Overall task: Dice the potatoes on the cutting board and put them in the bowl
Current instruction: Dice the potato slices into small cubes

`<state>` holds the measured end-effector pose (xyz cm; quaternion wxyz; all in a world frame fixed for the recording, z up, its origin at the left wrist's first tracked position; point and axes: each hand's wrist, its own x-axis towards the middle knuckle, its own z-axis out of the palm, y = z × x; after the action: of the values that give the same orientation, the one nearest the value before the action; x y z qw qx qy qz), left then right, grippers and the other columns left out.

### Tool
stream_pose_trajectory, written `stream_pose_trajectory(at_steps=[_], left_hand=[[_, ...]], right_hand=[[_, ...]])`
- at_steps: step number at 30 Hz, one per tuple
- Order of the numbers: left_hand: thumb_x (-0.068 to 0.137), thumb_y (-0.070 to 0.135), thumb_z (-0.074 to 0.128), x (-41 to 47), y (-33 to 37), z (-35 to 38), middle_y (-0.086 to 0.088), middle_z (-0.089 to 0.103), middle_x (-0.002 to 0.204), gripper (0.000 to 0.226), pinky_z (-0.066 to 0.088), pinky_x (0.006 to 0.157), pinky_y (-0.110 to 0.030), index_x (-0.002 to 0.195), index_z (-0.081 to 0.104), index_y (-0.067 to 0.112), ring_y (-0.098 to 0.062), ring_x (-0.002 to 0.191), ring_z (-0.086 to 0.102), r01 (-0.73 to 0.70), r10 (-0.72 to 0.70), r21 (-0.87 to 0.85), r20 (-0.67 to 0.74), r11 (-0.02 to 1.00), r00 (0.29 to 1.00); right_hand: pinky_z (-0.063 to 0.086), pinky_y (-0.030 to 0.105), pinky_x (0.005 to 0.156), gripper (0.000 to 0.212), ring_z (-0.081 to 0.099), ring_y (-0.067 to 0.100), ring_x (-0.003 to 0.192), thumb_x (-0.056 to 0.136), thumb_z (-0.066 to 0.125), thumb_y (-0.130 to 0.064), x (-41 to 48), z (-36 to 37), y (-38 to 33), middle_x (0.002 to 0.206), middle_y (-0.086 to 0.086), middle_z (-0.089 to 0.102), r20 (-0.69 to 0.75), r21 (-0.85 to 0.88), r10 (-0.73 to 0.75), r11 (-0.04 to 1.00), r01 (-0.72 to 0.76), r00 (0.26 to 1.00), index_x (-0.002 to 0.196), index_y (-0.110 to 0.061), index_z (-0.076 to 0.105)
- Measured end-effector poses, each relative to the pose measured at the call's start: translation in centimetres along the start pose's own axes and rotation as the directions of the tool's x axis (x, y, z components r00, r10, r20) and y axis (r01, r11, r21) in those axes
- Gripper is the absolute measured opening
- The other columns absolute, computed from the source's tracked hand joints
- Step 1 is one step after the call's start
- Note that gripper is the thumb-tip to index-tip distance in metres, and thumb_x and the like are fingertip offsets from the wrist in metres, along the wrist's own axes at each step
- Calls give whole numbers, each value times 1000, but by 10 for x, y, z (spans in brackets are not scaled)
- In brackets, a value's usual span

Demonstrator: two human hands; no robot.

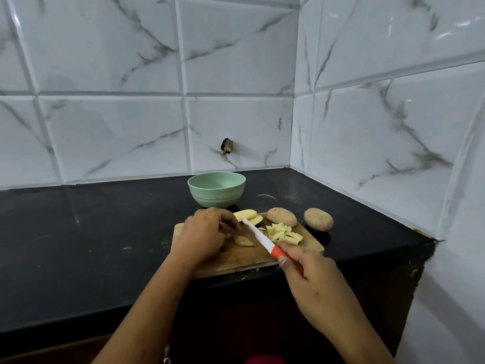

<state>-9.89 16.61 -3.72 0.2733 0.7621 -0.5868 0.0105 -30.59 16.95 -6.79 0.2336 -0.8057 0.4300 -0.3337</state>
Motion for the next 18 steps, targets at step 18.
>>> stream_pose_trajectory(at_steps=[18], left_hand=[[80,53,65,-34,15,23,18,63,100,21,46,85,-30,94,70,38,-5,99,52,174,-174,-22,-245,984,954]], right_hand=[[36,16,55,37,46,-1,68,101,38,-43,31,-21,3,128,-13,53,213,-330,-136,922,202,968,134,-59,36]])
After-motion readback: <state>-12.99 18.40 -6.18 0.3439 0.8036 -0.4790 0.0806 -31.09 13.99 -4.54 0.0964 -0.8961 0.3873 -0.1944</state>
